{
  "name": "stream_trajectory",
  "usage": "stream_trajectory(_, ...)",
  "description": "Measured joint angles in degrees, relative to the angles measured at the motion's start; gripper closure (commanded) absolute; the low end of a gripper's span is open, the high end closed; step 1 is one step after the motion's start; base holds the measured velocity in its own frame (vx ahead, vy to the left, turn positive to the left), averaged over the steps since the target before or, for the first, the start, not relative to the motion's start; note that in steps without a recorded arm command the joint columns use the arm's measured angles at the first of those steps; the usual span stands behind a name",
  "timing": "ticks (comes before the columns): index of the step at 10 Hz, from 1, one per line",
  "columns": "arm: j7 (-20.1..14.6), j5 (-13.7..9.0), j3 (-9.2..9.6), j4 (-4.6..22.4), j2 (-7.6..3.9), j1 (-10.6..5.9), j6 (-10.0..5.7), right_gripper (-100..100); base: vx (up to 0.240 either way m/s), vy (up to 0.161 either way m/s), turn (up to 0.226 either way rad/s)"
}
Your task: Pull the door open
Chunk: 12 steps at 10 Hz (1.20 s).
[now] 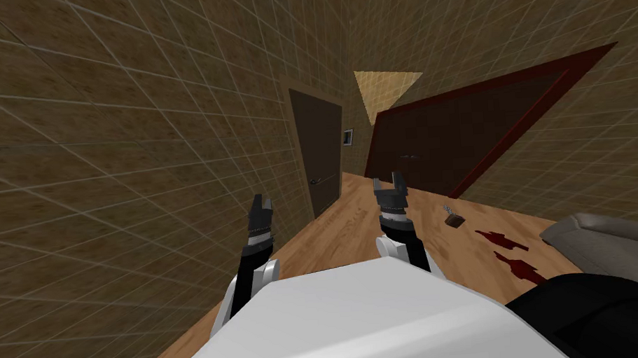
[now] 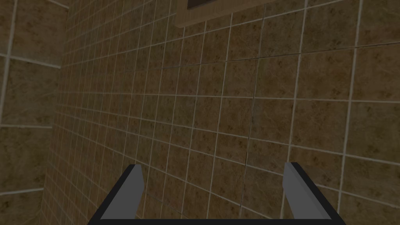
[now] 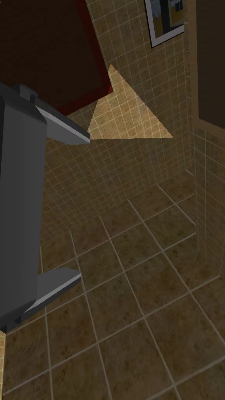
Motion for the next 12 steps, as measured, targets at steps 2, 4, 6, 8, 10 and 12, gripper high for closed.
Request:
stream_trajectory(2, -0.37, -0.02, 0.32, 2.20, -0.92, -0.51, -0.27, -100, 0.068, 0.019, 0.076)
stream_trajectory(4, -0.69, -0.07, 0.36, 4.55, -1.71, -1.68, -0.33, -100, 0.063, 0.023, 0.083)
stream_trajectory(6, -1.28, -0.27, 0.43, 6.90, -2.78, -2.19, -0.53, -100, 0.076, -0.004, 0.112)
stream_trajectory(8, -1.71, -0.26, 0.75, 10.29, -3.69, -3.47, -0.95, -100, 0.088, -0.021, 0.113)
stream_trajectory(10, -2.48, -0.53, 0.73, 14.06, -5.10, -4.49, -1.72, -100, 0.087, -0.021, 0.144)
stream_trajectory(12, -3.22, -0.75, 0.70, 16.14, -6.18, -5.37, -1.25, -100, 0.057, -0.012, 0.060)
